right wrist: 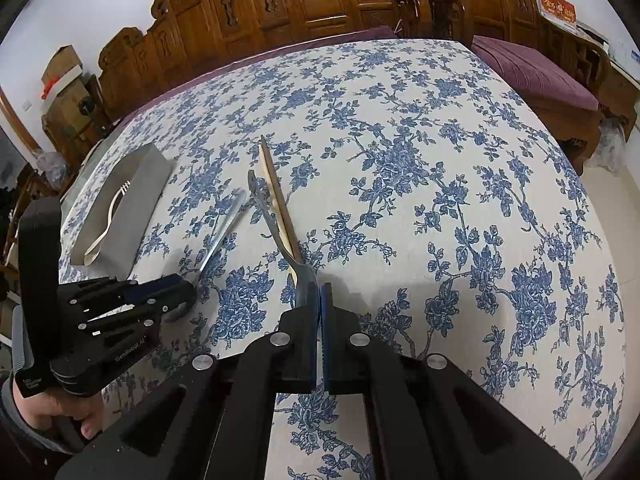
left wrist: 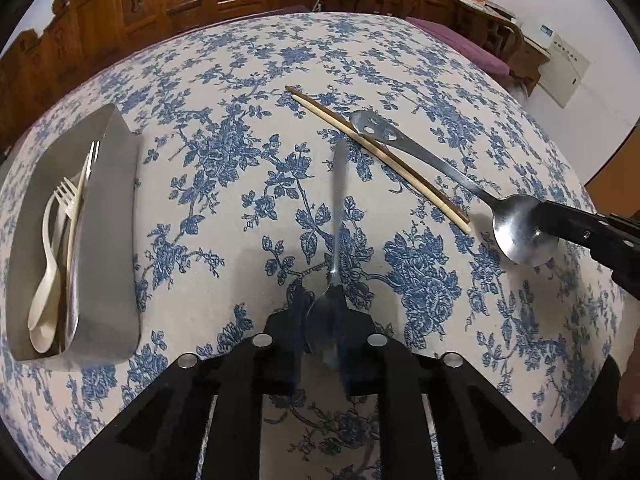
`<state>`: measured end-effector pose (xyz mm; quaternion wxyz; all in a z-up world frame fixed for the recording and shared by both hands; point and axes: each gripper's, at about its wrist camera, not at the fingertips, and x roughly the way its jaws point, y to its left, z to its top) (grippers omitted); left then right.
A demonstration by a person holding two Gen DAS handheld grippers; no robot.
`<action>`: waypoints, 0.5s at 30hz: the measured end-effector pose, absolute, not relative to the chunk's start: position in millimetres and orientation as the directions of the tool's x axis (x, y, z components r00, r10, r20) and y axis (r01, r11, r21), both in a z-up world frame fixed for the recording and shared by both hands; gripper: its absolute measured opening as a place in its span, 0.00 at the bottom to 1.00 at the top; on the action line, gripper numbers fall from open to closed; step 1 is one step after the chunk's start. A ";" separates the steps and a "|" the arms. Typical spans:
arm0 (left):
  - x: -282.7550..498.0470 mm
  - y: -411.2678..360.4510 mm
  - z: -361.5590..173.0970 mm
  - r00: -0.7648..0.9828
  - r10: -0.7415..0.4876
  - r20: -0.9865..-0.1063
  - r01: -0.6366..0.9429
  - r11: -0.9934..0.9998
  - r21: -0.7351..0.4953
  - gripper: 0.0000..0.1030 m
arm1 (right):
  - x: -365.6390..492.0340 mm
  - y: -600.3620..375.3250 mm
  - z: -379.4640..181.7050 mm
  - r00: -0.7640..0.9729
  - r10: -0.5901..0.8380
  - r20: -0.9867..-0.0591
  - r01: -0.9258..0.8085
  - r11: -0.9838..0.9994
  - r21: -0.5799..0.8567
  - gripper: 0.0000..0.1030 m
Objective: Organize utensils
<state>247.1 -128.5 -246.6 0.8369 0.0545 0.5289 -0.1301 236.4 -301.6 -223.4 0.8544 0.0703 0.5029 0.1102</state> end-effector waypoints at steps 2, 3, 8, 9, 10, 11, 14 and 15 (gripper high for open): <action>245.9 -127.9 -244.5 0.408 -0.171 -0.897 0.272 0.960 -0.059 0.01 | 235.0 -300.2 -221.7 0.472 0.258 -0.843 -0.119 0.966 0.230 0.02; 245.9 -127.3 -244.2 0.401 -0.174 -0.899 0.270 0.961 -0.065 0.00 | 234.5 -299.5 -220.9 0.472 0.258 -0.843 -0.120 0.966 0.229 0.02; 243.4 -119.1 -237.5 0.414 -0.178 -0.892 0.255 0.964 -0.074 0.00 | 233.4 -295.7 -219.5 0.473 0.255 -0.843 -0.119 0.967 0.225 0.02; 243.4 -117.4 -235.8 0.418 -0.179 -0.891 0.252 0.965 -0.076 0.00 | 233.4 -294.3 -219.1 0.473 0.254 -0.844 -0.120 0.967 0.224 0.02; 243.5 -114.6 -233.1 0.421 -0.183 -0.888 0.249 0.965 -0.080 0.00 | 233.3 -292.7 -218.5 0.474 0.254 -0.843 -0.122 0.967 0.222 0.02; 243.7 -111.9 -230.4 0.425 -0.183 -0.887 0.244 0.966 -0.082 0.00 | 233.1 -291.5 -218.1 0.474 0.254 -0.843 -0.124 0.967 0.221 0.02; 244.9 -108.0 -224.3 0.423 -0.183 -0.887 0.233 0.968 -0.088 0.00 | 232.9 -288.4 -216.0 0.478 0.254 -0.841 -0.127 0.967 0.220 0.02; 245.4 -106.5 -223.3 0.416 -0.190 -0.889 0.225 0.969 -0.101 0.05 | 233.0 -288.6 -216.0 0.478 0.255 -0.841 -0.127 0.967 0.221 0.02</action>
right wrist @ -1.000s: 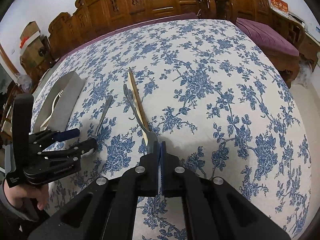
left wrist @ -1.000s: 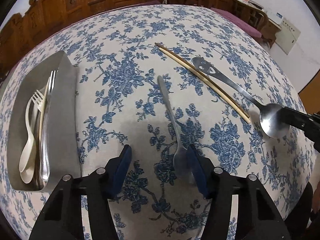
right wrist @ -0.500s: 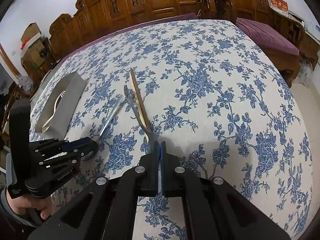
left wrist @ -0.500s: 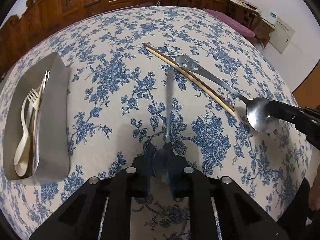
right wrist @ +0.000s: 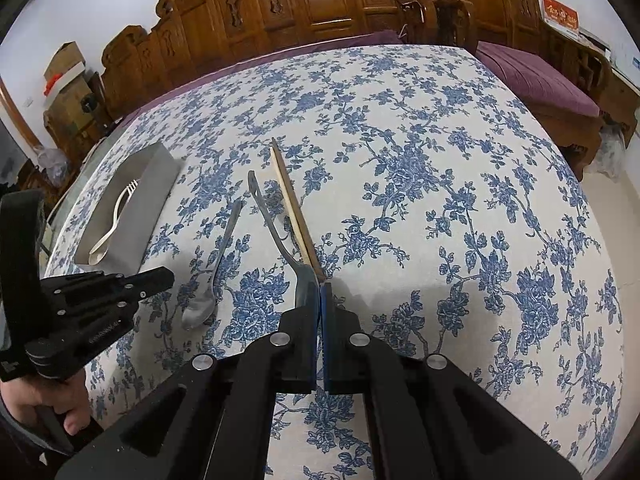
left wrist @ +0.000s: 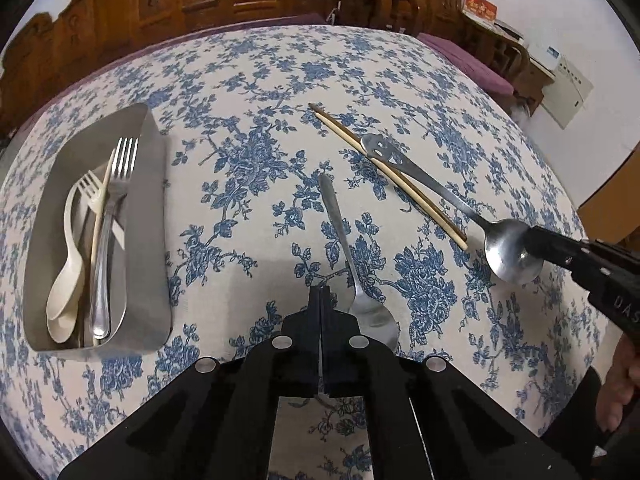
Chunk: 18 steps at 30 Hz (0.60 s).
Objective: Organize utensils
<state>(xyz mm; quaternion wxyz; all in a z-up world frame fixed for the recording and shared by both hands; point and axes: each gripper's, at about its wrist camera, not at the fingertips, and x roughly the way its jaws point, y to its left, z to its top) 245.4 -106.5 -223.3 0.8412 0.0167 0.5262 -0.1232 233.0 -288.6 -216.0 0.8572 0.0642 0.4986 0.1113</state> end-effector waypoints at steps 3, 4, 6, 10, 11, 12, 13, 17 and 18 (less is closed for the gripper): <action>244.7 -108.5 -223.5 0.416 -0.200 -0.887 0.226 0.968 -0.113 0.33 | 233.1 -288.4 -216.0 0.477 0.255 -0.841 -0.128 0.967 0.221 0.02; 244.3 -110.8 -224.5 0.417 -0.198 -0.887 0.229 0.967 -0.108 0.34 | 233.0 -288.0 -215.8 0.476 0.256 -0.841 -0.128 0.967 0.222 0.02; 244.3 -116.9 -229.2 0.405 -0.202 -0.892 0.243 0.964 -0.108 0.34 | 232.2 -289.0 -215.9 0.475 0.257 -0.842 -0.127 0.966 0.223 0.02; 241.3 -129.2 -243.4 0.374 -0.171 -0.911 0.264 0.962 -0.072 0.34 | 229.9 -295.1 -216.5 0.477 0.258 -0.840 -0.120 0.966 0.228 0.02; 240.2 -130.1 -245.3 0.374 -0.167 -0.912 0.265 0.962 -0.068 0.34 | 229.8 -296.6 -216.5 0.478 0.259 -0.839 -0.119 0.966 0.230 0.02; 238.3 -132.2 -245.9 0.383 -0.154 -0.911 0.269 0.962 -0.050 0.34 | 229.7 -298.3 -216.6 0.479 0.259 -0.839 -0.116 0.966 0.232 0.02; 237.0 -133.7 -246.0 0.389 -0.146 -0.910 0.271 0.962 -0.038 0.34 | 229.6 -299.7 -217.0 0.480 0.259 -0.838 -0.114 0.966 0.233 0.02; 232.7 -138.1 -247.1 0.404 -0.132 -0.905 0.273 0.962 -0.019 0.33 | 229.8 -301.9 -218.7 0.479 0.261 -0.838 -0.109 0.965 0.238 0.02; 231.4 -138.6 -247.3 0.410 -0.131 -0.902 0.272 0.962 -0.016 0.26 | 229.9 -302.0 -219.0 0.479 0.262 -0.838 -0.109 0.965 0.239 0.02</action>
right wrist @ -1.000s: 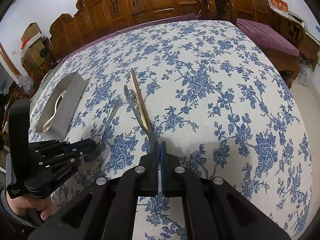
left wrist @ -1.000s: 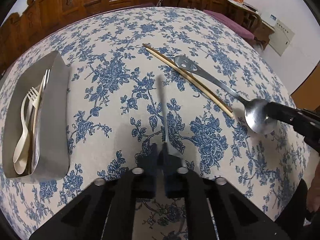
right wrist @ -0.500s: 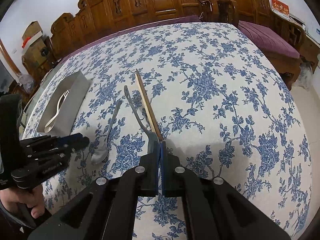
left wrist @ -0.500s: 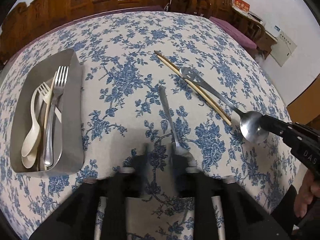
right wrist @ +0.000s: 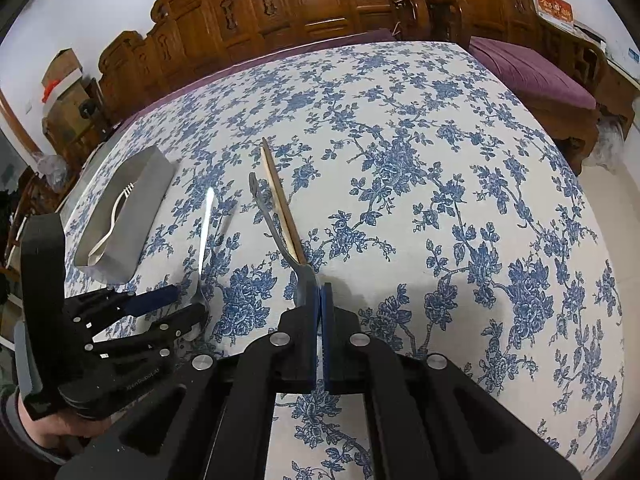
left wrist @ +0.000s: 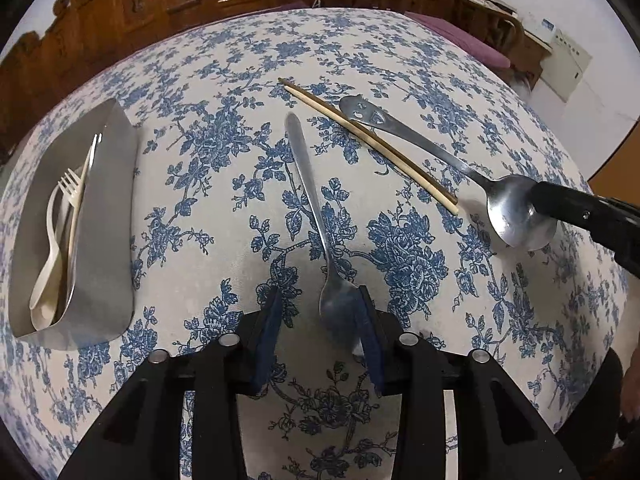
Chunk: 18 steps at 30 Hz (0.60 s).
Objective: Organize utensils
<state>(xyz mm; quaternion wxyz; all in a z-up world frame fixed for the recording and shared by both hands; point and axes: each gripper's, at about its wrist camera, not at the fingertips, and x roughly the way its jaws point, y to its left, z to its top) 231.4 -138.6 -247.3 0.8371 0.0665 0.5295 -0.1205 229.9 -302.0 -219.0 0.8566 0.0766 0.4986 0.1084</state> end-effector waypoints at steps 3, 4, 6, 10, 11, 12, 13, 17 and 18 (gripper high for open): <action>227.4 -140.8 -246.8 0.416 -0.141 -0.899 0.279 0.960 -0.022 0.07 | 229.9 -302.0 -219.4 0.478 0.262 -0.838 -0.110 0.965 0.240 0.02; 226.6 -141.9 -246.6 0.418 -0.137 -0.898 0.279 0.960 -0.016 0.06 | 229.9 -302.0 -219.4 0.479 0.262 -0.838 -0.110 0.965 0.239 0.02; 225.7 -141.6 -246.1 0.419 -0.136 -0.898 0.274 0.961 -0.018 0.00 | 229.4 -302.1 -219.4 0.479 0.260 -0.838 -0.107 0.965 0.239 0.02; 224.2 -134.6 -236.9 0.423 -0.154 -0.893 0.259 0.965 -0.043 0.00 | 227.8 -302.1 -219.2 0.480 0.258 -0.839 -0.105 0.966 0.237 0.02; 224.4 -133.3 -234.9 0.427 -0.157 -0.890 0.255 0.966 -0.048 0.00 | 227.7 -301.8 -218.9 0.480 0.257 -0.839 -0.105 0.966 0.236 0.02; 224.4 -129.8 -229.5 0.436 -0.162 -0.885 0.250 0.967 -0.054 0.00 | 227.4 -301.3 -218.7 0.481 0.257 -0.838 -0.104 0.966 0.236 0.02; 225.0 -127.6 -226.8 0.439 -0.169 -0.882 0.248 0.967 -0.062 0.00 | 227.3 -300.6 -218.4 0.482 0.257 -0.838 -0.104 0.966 0.236 0.02; 226.2 -118.8 -214.2 0.455 -0.183 -0.871 0.236 0.968 -0.080 0.00 | 227.3 -295.8 -216.0 0.484 0.257 -0.836 -0.108 0.966 0.235 0.02; 226.6 -116.3 -212.0 0.448 -0.189 -0.874 0.230 0.969 -0.092 0.00 | 226.7 -294.4 -215.2 0.486 0.258 -0.835 -0.112 0.966 0.234 0.02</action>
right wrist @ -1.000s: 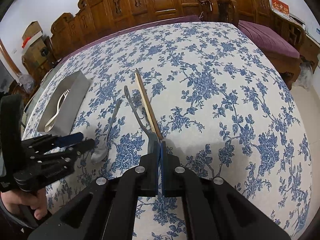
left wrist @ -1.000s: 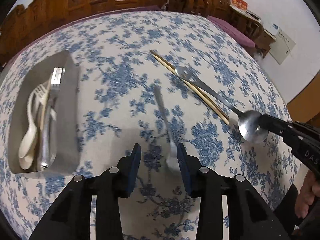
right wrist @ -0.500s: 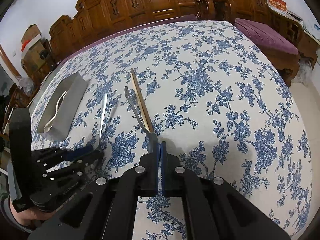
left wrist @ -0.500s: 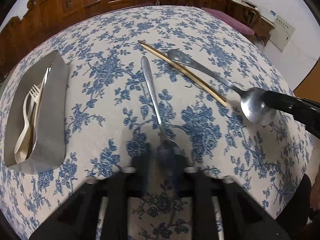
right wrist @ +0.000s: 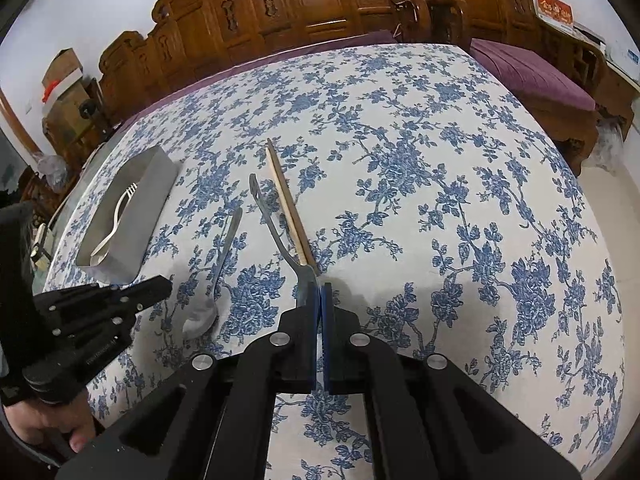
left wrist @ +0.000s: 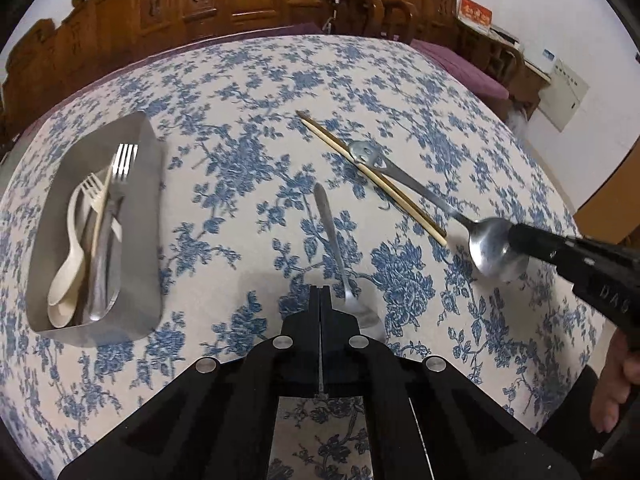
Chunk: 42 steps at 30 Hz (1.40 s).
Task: Organize utensils
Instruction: 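Lift both held metal utensils toward the tray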
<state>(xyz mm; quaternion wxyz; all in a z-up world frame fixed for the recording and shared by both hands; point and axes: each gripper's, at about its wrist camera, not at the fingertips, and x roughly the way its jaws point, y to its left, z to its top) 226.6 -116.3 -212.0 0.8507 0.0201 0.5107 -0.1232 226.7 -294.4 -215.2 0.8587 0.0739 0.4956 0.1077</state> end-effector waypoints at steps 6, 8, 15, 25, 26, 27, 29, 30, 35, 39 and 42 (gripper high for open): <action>218.7 -130.4 -215.7 0.435 -0.215 -0.874 0.295 0.952 -0.088 0.28 | 224.9 -295.4 -212.2 0.489 0.260 -0.832 -0.114 0.965 0.235 0.02; 215.7 -139.4 -218.0 0.429 -0.226 -0.875 0.320 0.944 -0.087 0.29 | 223.7 -298.1 -212.0 0.490 0.260 -0.832 -0.111 0.965 0.236 0.02; 211.3 -161.9 -238.4 0.395 -0.174 -0.902 0.389 0.921 -0.008 0.30 | 220.3 -308.1 -213.9 0.491 0.261 -0.831 -0.099 0.964 0.245 0.02; 218.3 -141.9 -243.3 0.396 -0.158 -0.905 0.362 0.932 -0.005 0.03 | 219.0 -310.1 -215.4 0.492 0.266 -0.829 -0.096 0.963 0.252 0.03; 217.5 -140.1 -242.7 0.396 -0.164 -0.903 0.359 0.933 -0.012 0.02 | 218.9 -310.0 -215.5 0.491 0.266 -0.829 -0.096 0.963 0.252 0.03; 217.1 -137.5 -241.9 0.399 -0.170 -0.901 0.355 0.935 -0.019 0.02 | 218.5 -309.7 -215.4 0.491 0.266 -0.830 -0.096 0.963 0.252 0.03; 215.9 -131.5 -239.8 0.397 -0.193 -0.897 0.348 0.936 -0.047 0.02 | 218.3 -307.8 -215.6 0.490 0.265 -0.830 -0.098 0.963 0.250 0.03; 216.0 -126.9 -238.1 0.400 -0.206 -0.893 0.340 0.938 -0.064 0.02 | 218.2 -306.6 -215.7 0.490 0.266 -0.830 -0.099 0.963 0.250 0.03; 215.3 -117.3 -229.1 0.418 -0.227 -0.879 0.333 0.939 -0.084 0.02 | 218.9 -299.4 -214.1 0.489 0.269 -0.830 -0.108 0.963 0.248 0.03; 214.3 -110.3 -215.4 0.446 -0.237 -0.863 0.336 0.938 -0.084 0.02 | 221.4 -290.3 -211.7 0.489 0.275 -0.828 -0.121 0.961 0.248 0.03; 214.4 -102.8 -202.5 0.470 -0.241 -0.849 0.340 0.937 -0.078 0.02 | 224.3 -280.6 -209.8 0.492 0.283 -0.824 -0.134 0.959 0.249 0.03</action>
